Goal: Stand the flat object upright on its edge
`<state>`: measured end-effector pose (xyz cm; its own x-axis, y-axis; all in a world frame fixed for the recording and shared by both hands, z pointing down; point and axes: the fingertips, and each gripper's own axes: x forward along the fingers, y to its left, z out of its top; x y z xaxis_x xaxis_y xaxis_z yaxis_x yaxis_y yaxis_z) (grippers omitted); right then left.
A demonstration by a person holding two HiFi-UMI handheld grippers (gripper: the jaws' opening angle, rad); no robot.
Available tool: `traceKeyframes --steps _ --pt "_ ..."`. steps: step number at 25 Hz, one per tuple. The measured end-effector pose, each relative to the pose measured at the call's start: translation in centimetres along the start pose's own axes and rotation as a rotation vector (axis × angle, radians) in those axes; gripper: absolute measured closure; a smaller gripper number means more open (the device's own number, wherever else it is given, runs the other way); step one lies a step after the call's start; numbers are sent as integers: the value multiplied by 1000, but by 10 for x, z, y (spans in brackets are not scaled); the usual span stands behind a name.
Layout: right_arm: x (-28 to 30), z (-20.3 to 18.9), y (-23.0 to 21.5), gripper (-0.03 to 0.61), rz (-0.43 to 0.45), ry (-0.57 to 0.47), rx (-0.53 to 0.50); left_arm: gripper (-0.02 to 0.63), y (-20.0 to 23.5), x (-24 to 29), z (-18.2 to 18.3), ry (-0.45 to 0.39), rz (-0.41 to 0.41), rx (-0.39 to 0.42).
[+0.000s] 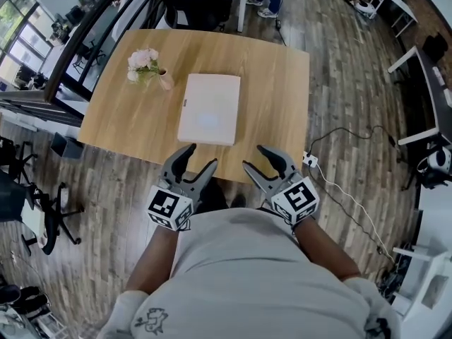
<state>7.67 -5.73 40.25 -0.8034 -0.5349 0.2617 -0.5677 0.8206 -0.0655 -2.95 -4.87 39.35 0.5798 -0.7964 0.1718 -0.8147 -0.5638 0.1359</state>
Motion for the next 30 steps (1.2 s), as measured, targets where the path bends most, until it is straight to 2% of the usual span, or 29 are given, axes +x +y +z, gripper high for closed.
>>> traceKeyframes --steps 6,14,23,30 --pt "18 -2 -18 359 -14 23 29 362 21 20 2 25 -27 7" --pt "68 -8 -47 357 -19 69 64 362 76 41 -13 88 -18 -34" --pt "120 -28 -92 357 -60 127 178 362 146 66 -34 172 -3 -81" --pt "161 -61 -126 357 -112 196 280 350 185 92 -60 262 -27 -122"
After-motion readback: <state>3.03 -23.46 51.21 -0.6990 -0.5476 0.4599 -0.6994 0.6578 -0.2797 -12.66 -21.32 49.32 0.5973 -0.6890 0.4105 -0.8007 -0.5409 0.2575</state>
